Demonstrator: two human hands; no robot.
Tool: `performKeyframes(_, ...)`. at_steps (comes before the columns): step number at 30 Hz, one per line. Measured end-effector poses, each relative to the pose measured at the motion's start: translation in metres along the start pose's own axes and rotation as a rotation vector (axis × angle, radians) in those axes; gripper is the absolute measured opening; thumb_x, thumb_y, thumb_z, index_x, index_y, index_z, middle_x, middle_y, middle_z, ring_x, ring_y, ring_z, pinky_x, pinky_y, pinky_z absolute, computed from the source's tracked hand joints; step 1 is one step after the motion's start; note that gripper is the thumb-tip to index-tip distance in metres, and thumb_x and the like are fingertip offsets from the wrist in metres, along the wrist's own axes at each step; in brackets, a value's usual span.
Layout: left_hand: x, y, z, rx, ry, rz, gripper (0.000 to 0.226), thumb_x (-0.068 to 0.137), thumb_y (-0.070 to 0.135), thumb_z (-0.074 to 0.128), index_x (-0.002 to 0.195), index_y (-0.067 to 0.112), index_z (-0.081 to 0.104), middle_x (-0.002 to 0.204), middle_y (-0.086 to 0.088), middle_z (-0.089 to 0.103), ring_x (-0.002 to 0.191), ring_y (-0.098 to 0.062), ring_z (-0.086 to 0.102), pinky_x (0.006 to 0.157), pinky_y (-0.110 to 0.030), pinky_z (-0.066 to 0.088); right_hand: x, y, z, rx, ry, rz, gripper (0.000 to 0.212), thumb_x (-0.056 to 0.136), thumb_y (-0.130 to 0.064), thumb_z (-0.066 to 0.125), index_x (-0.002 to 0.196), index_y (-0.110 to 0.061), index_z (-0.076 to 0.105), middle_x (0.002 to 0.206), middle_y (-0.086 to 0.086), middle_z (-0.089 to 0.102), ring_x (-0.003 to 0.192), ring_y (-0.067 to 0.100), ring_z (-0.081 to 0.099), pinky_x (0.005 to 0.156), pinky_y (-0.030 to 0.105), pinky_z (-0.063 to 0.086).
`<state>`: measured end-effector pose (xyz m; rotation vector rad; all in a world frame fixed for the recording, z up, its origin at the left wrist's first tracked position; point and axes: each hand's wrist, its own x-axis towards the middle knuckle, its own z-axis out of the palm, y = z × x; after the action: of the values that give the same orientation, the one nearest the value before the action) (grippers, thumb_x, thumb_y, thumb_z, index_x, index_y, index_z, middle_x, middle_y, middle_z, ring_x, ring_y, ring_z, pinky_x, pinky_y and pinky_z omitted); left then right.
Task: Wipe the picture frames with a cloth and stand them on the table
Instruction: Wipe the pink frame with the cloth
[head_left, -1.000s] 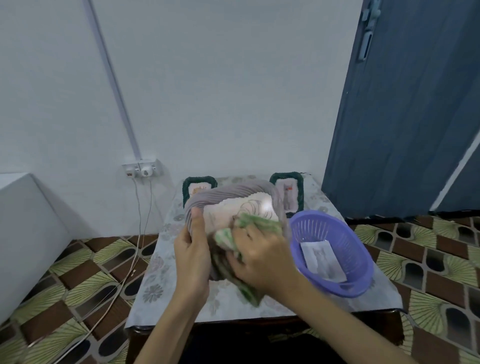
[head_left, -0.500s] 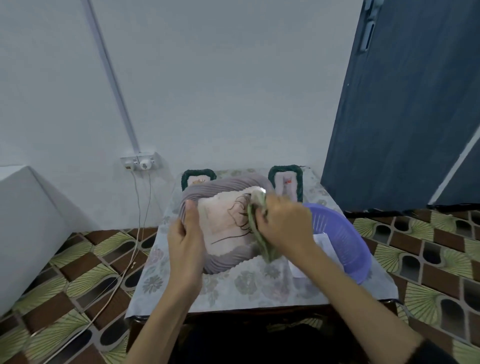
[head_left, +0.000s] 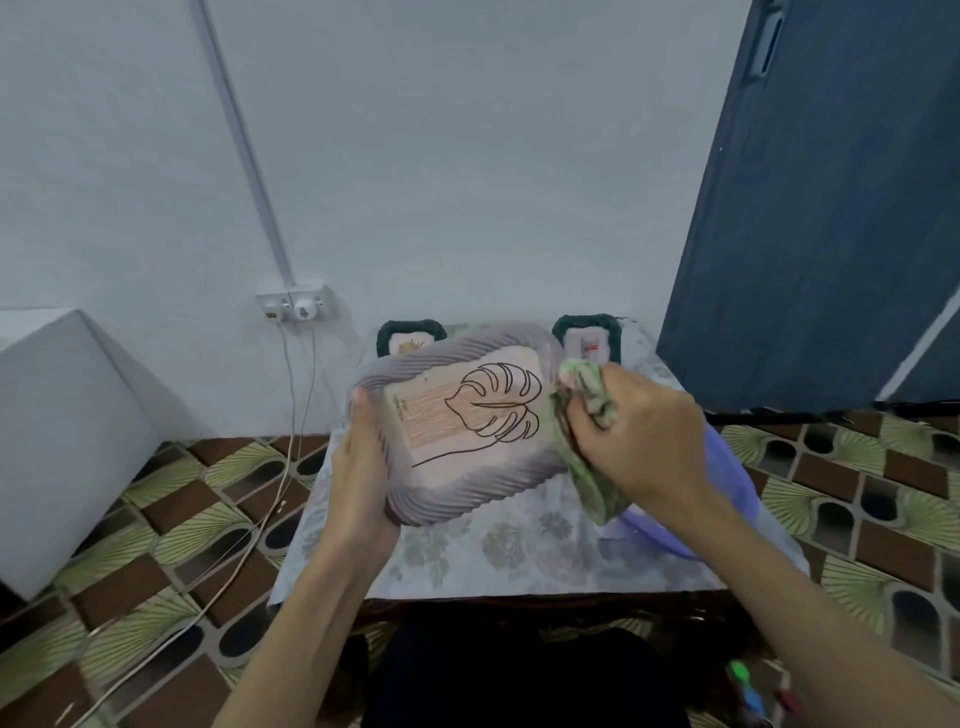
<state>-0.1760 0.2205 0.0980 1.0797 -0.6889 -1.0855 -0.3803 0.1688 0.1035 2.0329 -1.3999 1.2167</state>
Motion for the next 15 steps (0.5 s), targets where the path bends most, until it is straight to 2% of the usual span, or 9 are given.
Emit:
performKeyframes(3,0.001,0.004,-0.002,-0.036,-0.049,-0.034,0.053,0.095,0.054,0.027,0.118,0.021,0.061,0.111,-0.002,0.07,0.103,-0.017,0.067,0.089,-0.037,0.05,0.004,-0.009,0.001,-0.05,-0.008,-0.006,0.024,0.074,-0.033,0.05,0.065,-0.012,0.057,0.05,0.004,0.054,0.039,0.025,0.049,0.039,0.022,0.029)
performKeyframes(5,0.002,0.002,-0.001,-0.022,-0.037,0.013,0.054,0.092,0.055,0.029,0.118,0.02,0.061,0.113,-0.002,0.07,0.104,-0.017,0.066,0.088,-0.035,0.05,0.008,-0.023,0.011,-0.183,-0.052,-0.046,0.017,0.068,-0.029,0.057,0.07,-0.013,0.062,0.052,0.004,0.055,0.038,0.024,0.051,0.043,0.019,0.023)
performKeyframes(8,-0.004,-0.004,0.01,0.079,-0.017,0.092,0.052,0.093,0.054,0.033,0.117,0.019,0.063,0.11,-0.002,0.071,0.102,-0.015,0.067,0.085,-0.034,0.053,0.014,-0.061,0.026,-0.159,-0.088,-0.043,0.017,0.063,-0.025,0.065,0.075,-0.013,0.064,0.054,0.006,0.059,0.039,0.023,0.053,0.041,0.018,0.027)
performKeyframes(9,-0.005,-0.009,0.012,0.093,-0.008,0.091,0.049,0.095,0.052,0.034,0.113,0.018,0.065,0.104,-0.001,0.072,0.097,-0.014,0.068,0.08,-0.031,0.055,0.013,-0.078,0.029,-0.14,-0.084,-0.044,0.017,0.064,-0.026,0.063,0.077,-0.015,0.065,0.057,0.005,0.06,0.04,0.023,0.054,0.04,0.018,0.029)
performKeyframes(11,-0.007,-0.017,0.012,0.073,0.039,0.059,0.041,0.098,0.045,0.035,0.1,0.02,0.067,0.084,0.005,0.075,0.081,-0.009,0.07,0.062,-0.021,0.054,0.001,-0.107,0.03,-0.139,-0.085,-0.105,0.017,0.068,-0.029,0.054,0.078,-0.02,0.065,0.061,0.003,0.06,0.042,0.02,0.053,0.039,0.019,0.029)
performKeyframes(13,-0.005,-0.019,0.004,0.057,0.08,0.034,0.043,0.099,0.046,0.034,0.093,0.019,0.068,0.077,0.002,0.074,0.071,-0.011,0.069,0.053,-0.02,0.052,-0.015,-0.113,0.027,-0.069,-0.107,-0.18,0.024,0.071,-0.03,0.044,0.076,-0.022,0.066,0.061,0.002,0.059,0.04,0.02,0.051,0.038,0.019,0.028)
performKeyframes(15,-0.001,-0.021,-0.006,0.088,0.091,0.024,0.047,0.097,0.051,0.032,0.097,0.019,0.068,0.091,-0.003,0.073,0.08,-0.015,0.07,0.067,-0.027,0.054,-0.021,-0.093,0.028,-0.076,-0.133,-0.2,0.028,0.069,-0.029,0.039,0.074,-0.02,0.066,0.059,0.003,0.059,0.039,0.021,0.051,0.037,0.018,0.03)
